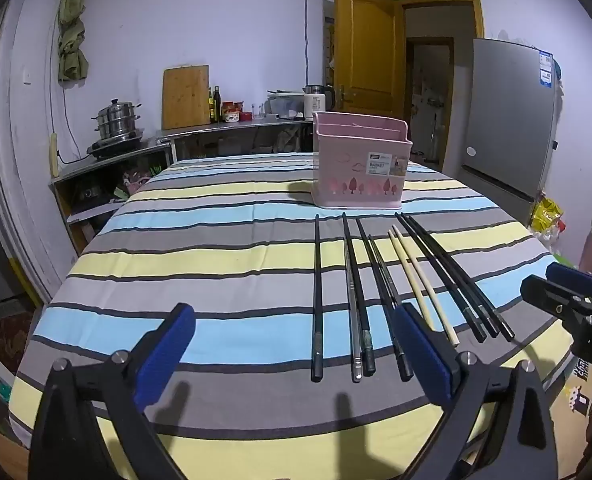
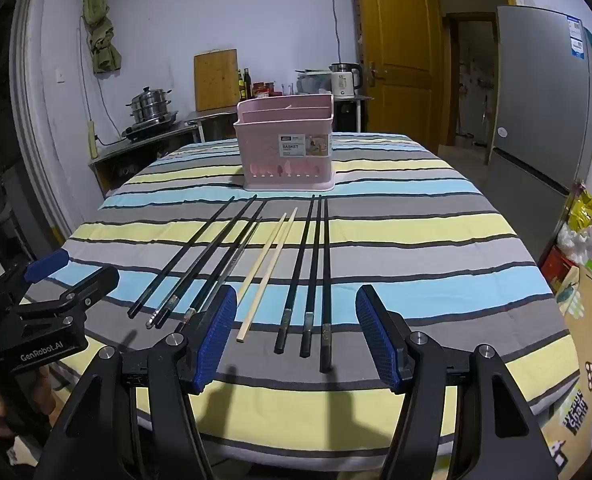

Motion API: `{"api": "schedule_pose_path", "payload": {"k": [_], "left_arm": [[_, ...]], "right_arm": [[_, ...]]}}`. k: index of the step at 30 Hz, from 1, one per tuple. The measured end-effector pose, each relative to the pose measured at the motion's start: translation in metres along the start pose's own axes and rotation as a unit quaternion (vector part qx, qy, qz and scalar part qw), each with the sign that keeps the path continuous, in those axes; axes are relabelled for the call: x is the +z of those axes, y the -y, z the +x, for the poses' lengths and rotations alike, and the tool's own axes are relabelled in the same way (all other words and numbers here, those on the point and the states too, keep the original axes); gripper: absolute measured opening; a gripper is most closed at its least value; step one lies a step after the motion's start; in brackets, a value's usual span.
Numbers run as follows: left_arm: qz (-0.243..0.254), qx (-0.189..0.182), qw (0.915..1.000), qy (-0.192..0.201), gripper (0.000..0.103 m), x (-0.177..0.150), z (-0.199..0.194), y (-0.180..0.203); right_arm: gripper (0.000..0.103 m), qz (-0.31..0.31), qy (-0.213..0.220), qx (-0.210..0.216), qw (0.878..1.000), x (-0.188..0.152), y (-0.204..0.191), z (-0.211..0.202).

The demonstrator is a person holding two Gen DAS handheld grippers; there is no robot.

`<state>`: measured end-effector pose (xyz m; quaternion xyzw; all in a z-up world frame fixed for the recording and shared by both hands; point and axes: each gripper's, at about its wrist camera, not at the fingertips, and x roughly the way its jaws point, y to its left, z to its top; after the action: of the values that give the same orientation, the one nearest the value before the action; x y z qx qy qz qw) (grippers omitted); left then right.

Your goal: Organize utensils

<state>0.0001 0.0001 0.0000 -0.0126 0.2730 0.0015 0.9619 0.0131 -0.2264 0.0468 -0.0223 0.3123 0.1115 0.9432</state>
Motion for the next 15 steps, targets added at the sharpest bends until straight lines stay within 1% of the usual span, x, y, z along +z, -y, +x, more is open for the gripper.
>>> {"api": "schedule_pose_path", "payload": {"k": [6, 15], "left_arm": [[-0.004, -0.002, 1.0000, -0.004, 0.100, 0.0002, 0.0020, -0.0013], [-0.003, 0.000, 1.0000, -0.003, 0.100, 0.0004, 0.0005, -0.0030]], "right_arm": [[0.062, 0.000, 0.000, 0.001, 1.000, 0.0001, -0.0019, 0.0006], [0.062, 0.004, -0.002, 0.003, 1.000, 0.0016, 0.0067, 0.0037]]}}
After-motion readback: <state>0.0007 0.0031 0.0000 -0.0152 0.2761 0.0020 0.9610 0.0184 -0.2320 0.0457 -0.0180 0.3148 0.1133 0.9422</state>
